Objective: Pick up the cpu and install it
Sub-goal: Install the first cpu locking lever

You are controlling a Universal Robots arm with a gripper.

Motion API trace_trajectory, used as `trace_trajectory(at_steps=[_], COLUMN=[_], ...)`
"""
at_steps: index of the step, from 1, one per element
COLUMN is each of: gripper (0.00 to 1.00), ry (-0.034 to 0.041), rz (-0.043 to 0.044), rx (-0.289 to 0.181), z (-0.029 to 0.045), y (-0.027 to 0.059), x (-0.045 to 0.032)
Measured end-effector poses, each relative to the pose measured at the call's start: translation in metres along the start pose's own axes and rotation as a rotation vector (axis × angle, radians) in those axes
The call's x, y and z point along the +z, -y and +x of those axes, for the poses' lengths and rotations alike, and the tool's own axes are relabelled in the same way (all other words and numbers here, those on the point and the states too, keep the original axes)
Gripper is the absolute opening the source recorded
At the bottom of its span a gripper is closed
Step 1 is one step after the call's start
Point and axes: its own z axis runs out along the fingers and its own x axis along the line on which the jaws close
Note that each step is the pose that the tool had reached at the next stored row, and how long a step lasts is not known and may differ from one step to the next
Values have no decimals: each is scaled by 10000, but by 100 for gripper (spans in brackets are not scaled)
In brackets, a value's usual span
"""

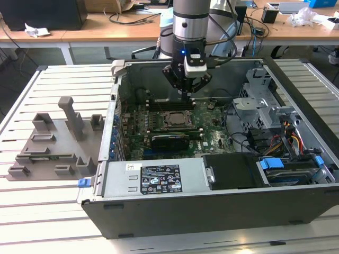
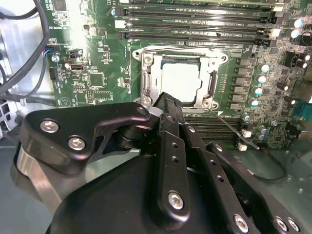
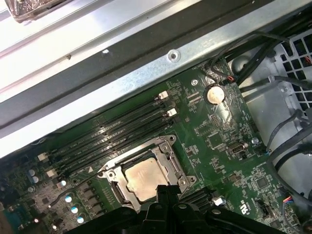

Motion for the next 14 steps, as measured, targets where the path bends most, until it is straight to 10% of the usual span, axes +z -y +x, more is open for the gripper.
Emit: trace_trajectory(at_steps=[14], gripper=[11], ry=[59], rz=[-29], rx=[-883], z=[0], y=[0], x=[0])
